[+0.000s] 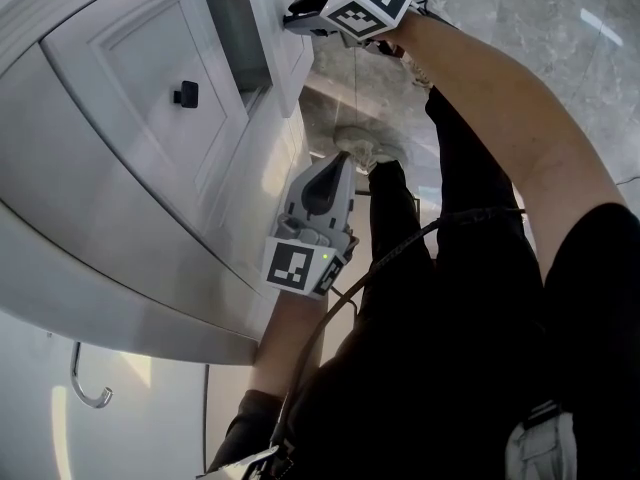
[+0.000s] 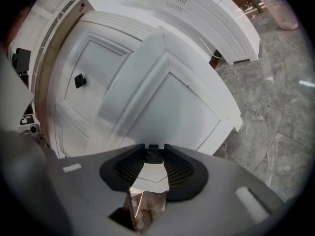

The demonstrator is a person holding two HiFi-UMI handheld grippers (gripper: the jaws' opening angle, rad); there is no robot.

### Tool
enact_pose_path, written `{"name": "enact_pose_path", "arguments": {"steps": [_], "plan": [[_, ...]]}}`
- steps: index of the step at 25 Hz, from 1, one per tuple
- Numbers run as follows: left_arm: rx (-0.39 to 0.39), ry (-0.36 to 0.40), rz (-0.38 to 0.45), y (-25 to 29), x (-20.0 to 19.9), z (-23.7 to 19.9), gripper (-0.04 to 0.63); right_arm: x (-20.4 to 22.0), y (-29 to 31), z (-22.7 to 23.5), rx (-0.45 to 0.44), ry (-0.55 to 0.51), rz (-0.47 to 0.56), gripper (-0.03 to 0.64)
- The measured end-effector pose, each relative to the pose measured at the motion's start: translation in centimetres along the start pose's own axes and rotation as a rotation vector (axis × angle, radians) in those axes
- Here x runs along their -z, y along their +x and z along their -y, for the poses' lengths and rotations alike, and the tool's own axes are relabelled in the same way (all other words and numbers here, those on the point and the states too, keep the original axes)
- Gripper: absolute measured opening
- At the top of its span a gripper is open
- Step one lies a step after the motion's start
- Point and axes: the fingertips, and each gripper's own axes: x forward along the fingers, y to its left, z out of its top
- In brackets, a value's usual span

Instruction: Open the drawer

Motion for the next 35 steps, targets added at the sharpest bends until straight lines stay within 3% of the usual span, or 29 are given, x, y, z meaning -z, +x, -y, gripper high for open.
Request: {"name": "enact_pose_path", "arguments": {"steps": [35], "plan": [[0.021,0.025,0.006,-0.2,-0.4,2.4,0.002,3.1,-5.9,0.6,0.035,0.006,0.002,0.123]]}}
